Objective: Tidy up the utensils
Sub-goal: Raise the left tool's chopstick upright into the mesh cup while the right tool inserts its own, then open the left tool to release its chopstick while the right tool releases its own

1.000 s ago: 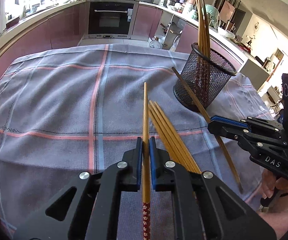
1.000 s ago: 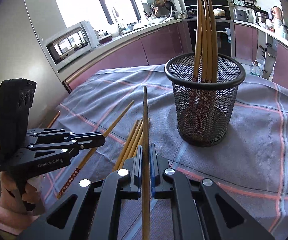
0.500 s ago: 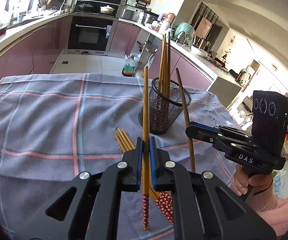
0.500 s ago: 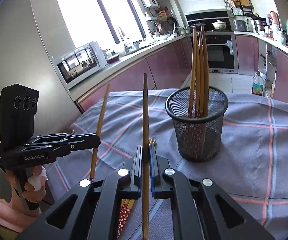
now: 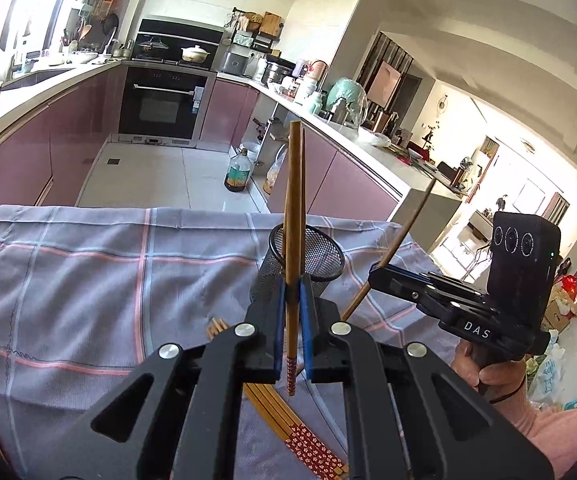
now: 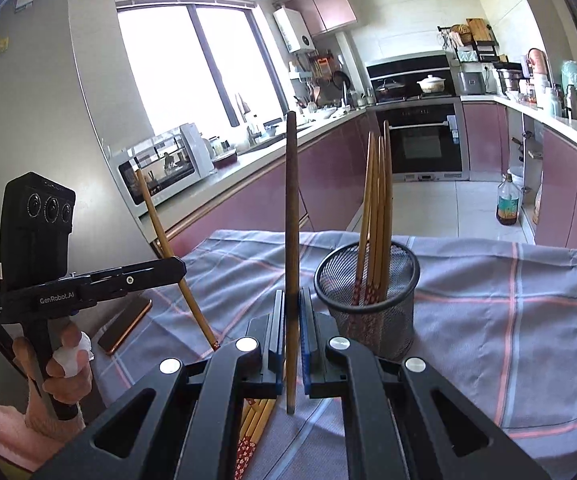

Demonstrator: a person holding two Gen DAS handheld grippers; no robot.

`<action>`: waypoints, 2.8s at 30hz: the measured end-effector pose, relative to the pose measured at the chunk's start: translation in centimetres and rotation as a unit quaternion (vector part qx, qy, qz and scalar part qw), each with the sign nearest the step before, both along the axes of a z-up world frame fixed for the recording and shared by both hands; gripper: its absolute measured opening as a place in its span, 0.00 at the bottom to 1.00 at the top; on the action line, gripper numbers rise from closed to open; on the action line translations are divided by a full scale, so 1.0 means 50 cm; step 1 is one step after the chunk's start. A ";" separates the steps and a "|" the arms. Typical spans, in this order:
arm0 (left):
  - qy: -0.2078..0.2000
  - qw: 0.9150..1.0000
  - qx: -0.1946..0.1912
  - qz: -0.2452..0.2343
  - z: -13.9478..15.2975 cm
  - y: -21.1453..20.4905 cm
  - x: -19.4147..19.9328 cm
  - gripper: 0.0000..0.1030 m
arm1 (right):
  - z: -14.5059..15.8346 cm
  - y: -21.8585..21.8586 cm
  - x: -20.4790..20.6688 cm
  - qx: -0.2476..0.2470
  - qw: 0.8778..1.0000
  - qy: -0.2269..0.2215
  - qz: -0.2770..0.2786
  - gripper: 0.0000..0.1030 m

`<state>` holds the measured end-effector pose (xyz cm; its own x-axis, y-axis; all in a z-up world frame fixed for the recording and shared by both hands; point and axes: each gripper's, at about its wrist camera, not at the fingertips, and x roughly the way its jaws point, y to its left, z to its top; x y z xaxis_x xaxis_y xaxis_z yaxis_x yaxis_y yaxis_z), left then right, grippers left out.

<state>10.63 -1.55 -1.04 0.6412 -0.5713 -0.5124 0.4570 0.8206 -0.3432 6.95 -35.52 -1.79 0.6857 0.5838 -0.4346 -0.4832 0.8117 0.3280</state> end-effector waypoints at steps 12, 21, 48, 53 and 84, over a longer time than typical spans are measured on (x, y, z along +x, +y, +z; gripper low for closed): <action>-0.027 1.000 -0.009 -0.002 0.056 -0.027 0.054 0.07 | 0.058 -0.039 0.010 -0.004 0.999 -0.044 -0.026 0.05; -0.057 0.998 -0.011 -0.001 0.108 -0.039 0.077 0.07 | 0.103 -0.058 0.018 -0.007 0.996 -0.079 -0.036 0.05; -0.045 0.997 0.066 0.014 0.103 -0.135 0.159 0.07 | 0.096 -0.049 0.112 -0.033 0.995 -0.069 -0.058 0.05; -0.031 0.996 0.081 0.007 0.085 -0.146 0.171 0.07 | 0.078 -0.046 0.127 -0.040 0.996 -0.056 -0.058 0.05; 0.004 0.995 0.094 0.021 0.014 -0.163 0.268 0.27 | 0.008 -0.029 0.176 -0.063 0.995 0.017 -0.073 0.08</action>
<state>24.04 -9.71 -0.32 0.6587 -0.4370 -0.6125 0.4182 0.8894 -0.1849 15.77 -36.96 -1.38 0.7427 0.4187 -0.5225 -0.3484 0.9081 0.2325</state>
